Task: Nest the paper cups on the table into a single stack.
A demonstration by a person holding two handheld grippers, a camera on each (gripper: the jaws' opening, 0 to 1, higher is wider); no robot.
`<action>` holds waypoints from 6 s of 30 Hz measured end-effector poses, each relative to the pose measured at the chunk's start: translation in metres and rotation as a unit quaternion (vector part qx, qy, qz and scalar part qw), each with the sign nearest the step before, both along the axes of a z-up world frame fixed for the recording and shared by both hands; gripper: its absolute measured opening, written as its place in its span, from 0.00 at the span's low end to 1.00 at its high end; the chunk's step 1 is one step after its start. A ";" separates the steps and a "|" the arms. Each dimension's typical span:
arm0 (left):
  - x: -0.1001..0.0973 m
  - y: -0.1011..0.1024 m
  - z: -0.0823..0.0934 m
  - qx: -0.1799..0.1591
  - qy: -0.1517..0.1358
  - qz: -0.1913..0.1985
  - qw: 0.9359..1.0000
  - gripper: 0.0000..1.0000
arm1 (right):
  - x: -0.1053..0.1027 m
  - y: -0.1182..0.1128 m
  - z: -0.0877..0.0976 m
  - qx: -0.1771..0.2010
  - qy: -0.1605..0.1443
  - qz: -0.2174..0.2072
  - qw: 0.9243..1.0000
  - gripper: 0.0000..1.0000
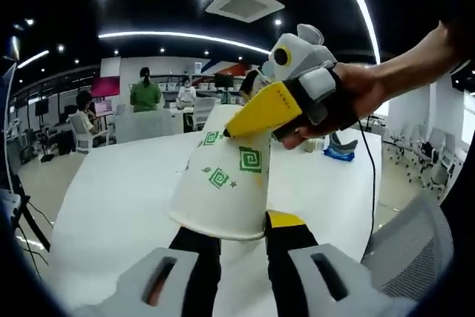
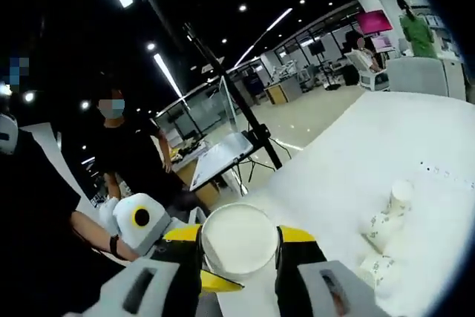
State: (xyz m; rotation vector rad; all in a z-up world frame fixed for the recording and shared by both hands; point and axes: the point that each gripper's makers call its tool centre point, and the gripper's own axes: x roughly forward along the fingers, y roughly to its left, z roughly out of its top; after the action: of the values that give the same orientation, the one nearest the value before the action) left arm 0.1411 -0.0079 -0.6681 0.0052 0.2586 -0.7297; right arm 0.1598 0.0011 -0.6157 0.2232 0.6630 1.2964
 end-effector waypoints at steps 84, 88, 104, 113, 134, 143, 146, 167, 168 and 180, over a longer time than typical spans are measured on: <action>-0.046 -0.028 -0.028 0.026 0.059 -0.112 0.992 0.00 | -0.036 -0.015 -0.058 -0.080 -0.007 0.018 0.997 0.38; -0.041 -0.024 -0.028 0.039 0.057 -0.116 0.991 0.00 | -0.034 -0.026 -0.059 -0.101 -0.026 -0.001 0.995 0.41; -0.015 -0.034 -0.027 0.124 0.045 -0.177 0.975 0.00 | -0.023 -0.088 -0.068 -0.167 -0.099 -0.089 0.977 0.60; 0.005 -0.047 -0.037 0.175 0.049 -0.218 0.959 0.00 | -0.030 -0.111 -0.070 -0.166 -0.121 -0.134 0.969 0.70; 0.037 -0.072 -0.065 0.349 0.059 -0.329 0.876 0.00 | -0.060 -0.124 -0.090 -0.181 -0.135 -0.151 0.962 0.68; 0.046 -0.077 -0.080 0.416 0.071 -0.360 0.832 0.00 | -0.059 -0.126 -0.093 -0.172 -0.132 -0.161 0.963 0.68; 0.046 -0.079 -0.082 0.434 0.075 -0.372 0.817 0.00 | -0.060 -0.128 -0.098 -0.174 -0.131 -0.161 0.963 0.68; 0.042 -0.085 -0.093 0.503 0.085 -0.414 0.754 0.00 | -0.064 -0.143 -0.106 -0.174 -0.123 -0.175 0.961 0.68; 0.042 -0.085 -0.093 0.504 0.085 -0.414 0.753 0.00 | -0.064 -0.144 -0.106 -0.174 -0.123 -0.175 0.961 0.68; 0.043 -0.085 -0.099 0.514 0.093 -0.427 0.738 0.00 | -0.063 -0.144 -0.110 -0.170 -0.117 -0.178 0.962 0.67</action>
State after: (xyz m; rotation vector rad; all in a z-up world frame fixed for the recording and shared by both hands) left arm 0.1842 -0.0925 -0.7674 1.1957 0.8669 -1.4226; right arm 0.0965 -0.1424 -0.7252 -0.0907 0.5990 0.8317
